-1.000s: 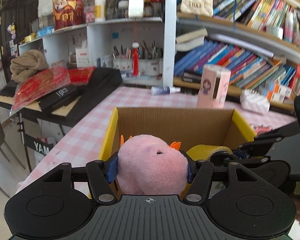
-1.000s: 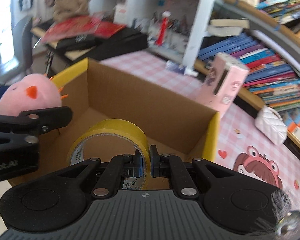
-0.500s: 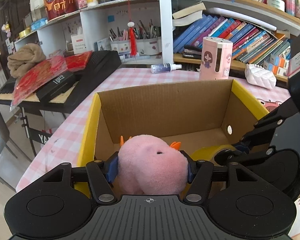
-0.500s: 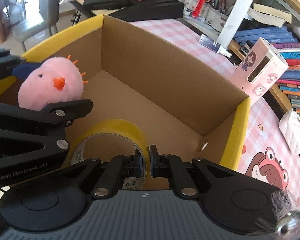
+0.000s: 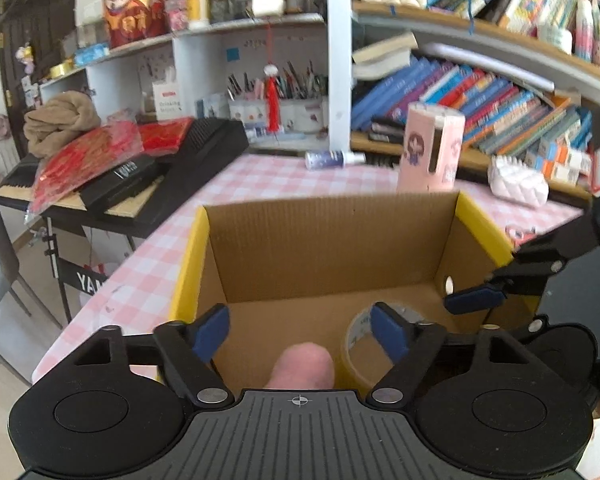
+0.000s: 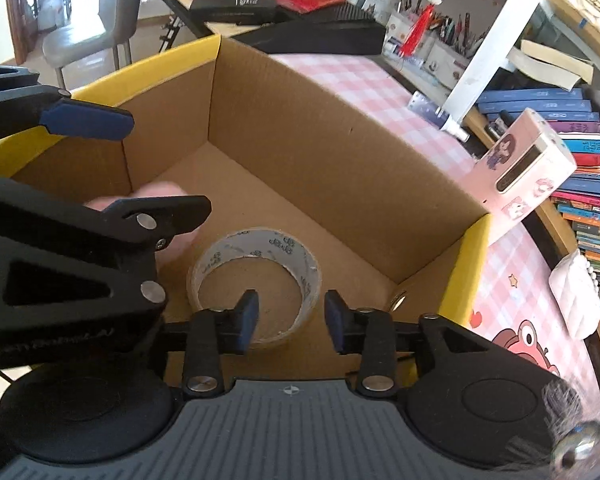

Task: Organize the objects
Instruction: 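Open both grippers to drop the plush and tape into the box, then move both grippers back toward the remaining toys on the table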

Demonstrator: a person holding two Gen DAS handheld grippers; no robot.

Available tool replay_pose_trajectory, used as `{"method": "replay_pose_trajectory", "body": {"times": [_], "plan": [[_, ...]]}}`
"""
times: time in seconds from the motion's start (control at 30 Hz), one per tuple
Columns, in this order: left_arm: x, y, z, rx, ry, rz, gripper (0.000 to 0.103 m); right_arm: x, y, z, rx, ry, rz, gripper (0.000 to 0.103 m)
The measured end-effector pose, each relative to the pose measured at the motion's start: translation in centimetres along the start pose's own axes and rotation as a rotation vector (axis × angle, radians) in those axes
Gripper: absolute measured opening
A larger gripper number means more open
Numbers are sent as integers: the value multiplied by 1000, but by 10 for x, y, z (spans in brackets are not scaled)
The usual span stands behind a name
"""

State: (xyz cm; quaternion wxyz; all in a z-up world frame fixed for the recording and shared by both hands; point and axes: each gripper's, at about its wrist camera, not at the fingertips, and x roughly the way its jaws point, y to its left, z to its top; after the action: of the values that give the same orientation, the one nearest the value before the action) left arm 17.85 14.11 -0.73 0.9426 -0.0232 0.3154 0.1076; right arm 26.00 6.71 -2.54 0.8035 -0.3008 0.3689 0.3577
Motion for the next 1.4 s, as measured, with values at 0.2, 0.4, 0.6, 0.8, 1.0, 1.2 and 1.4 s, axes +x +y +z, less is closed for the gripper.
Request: {"method": "replay_pose_trajectory", "body": {"times": [0.2, 0.4, 0.6, 0.8, 1.0, 1.2, 1.4], "plan": [[-19, 2, 5, -56, -60, 1, 84, -25, -14, -9, 76, -82, -2, 42], [-36, 1, 5, -70, -109, 12, 87, -48, -22, -20, 141, -167, -30, 43], [-51, 2, 1, -63, -141, 0, 87, -70, -21, -30, 229, -245, -81, 42], [-72, 6, -5, -70, -178, 7, 93, -95, -14, -44, 314, -321, -163, 42], [-91, 9, -16, -73, -191, 11, 96, -118, 1, -63, 386, -391, -253, 51], [-106, 11, -33, -67, -173, -8, 96, -132, 21, -84, 430, -396, -300, 56], [-121, 11, -53, -51, -144, -24, 96, -141, 43, -106, 456, -346, -318, 58]]}}
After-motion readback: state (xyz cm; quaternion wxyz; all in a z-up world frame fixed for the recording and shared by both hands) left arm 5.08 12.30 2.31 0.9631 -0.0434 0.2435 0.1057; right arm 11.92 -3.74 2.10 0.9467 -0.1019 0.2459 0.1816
